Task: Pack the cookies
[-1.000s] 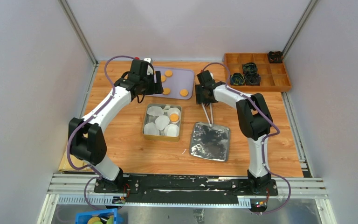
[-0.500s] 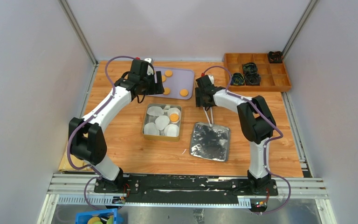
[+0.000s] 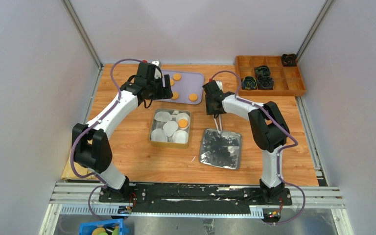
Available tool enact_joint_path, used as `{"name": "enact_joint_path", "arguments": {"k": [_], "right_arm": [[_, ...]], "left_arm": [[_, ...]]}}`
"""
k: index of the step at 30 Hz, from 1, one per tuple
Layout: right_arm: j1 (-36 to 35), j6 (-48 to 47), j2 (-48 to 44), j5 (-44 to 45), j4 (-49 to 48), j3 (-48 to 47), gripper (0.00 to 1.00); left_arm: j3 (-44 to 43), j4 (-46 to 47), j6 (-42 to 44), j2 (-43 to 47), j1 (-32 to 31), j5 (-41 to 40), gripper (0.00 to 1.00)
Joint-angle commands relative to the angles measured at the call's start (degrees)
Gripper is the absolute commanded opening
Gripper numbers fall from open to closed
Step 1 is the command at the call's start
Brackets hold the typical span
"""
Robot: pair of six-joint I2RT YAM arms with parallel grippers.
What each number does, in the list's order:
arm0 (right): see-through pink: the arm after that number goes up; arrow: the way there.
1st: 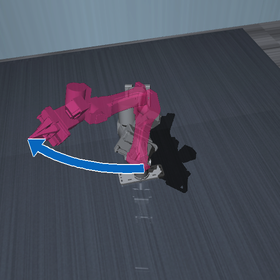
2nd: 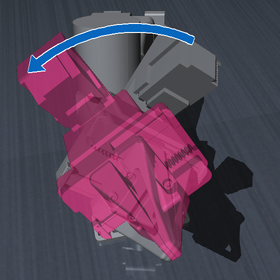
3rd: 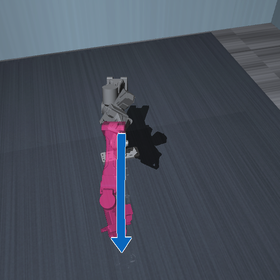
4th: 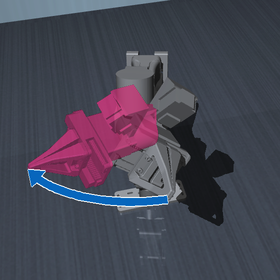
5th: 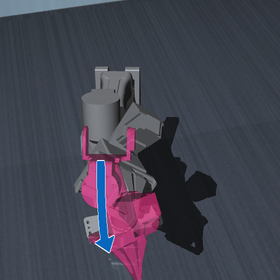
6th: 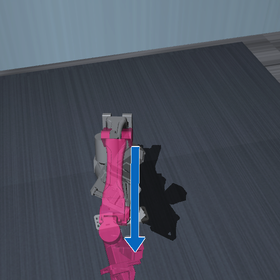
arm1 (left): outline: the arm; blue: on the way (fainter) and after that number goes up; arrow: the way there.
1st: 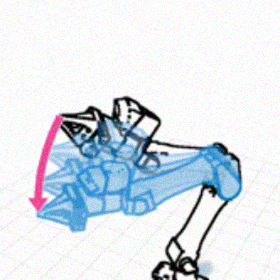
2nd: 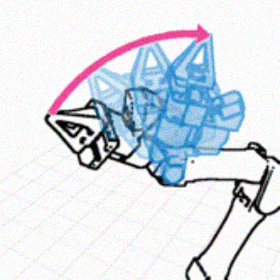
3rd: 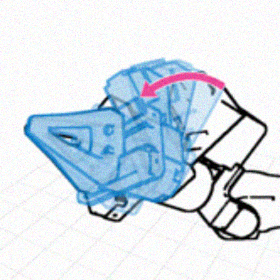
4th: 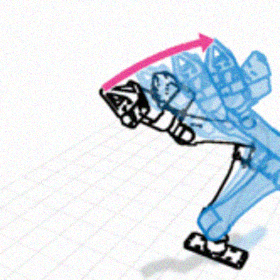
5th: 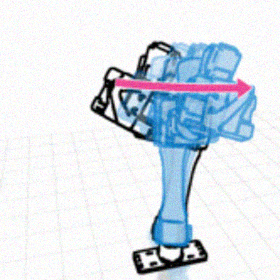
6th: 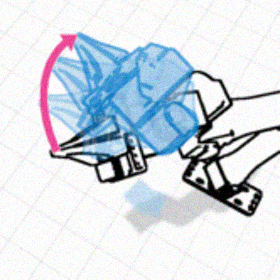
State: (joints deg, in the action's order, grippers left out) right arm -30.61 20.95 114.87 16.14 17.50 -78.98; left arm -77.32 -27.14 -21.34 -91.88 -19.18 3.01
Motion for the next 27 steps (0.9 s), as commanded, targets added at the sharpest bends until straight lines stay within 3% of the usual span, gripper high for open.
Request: {"name": "enact_joint_path", "arguments": {"k": [1, 5, 7, 19, 25, 27], "right_arm": [[-0.6, -1.2, 4.3, 2.2, 13.1, 2.0, 0.46], [-0.6, -1.1, 1.4, 3.2, 13.2, 2.0, 0.24], [-0.5, -1.0, -0.6, 4.0, 13.5, 2.0, 0.23], [-0.9, -1.2, -10.8, 4.0, 15.7, 1.5, 0.32], [-1.1, -1.1, -14.4, 2.9, 16.5, 1.3, 0.49], [-1.2, -1.1, -15.5, 2.7, 17.0, 0.8, 0.49]], "left_arm": [[-1.1, 0.9, -0.3, -0.7, 0.4, 1.2, 0.75], [-1.2, 0.9, -0.1, -0.7, 0.3, 1.2, 0.75], [-1.3, 0.8, -0.2, -0.6, 0.3, 1.3, 0.75], [-1.9, 0.5, 0.1, -0.1, 0.4, 1.4, 0.75], [-2.2, 0.5, 0.1, 0.2, 0.3, 2.3, 0.76], [-2.3, 0.6, 0.1, 0.3, 0.4, 2.8, 0.75]]}}
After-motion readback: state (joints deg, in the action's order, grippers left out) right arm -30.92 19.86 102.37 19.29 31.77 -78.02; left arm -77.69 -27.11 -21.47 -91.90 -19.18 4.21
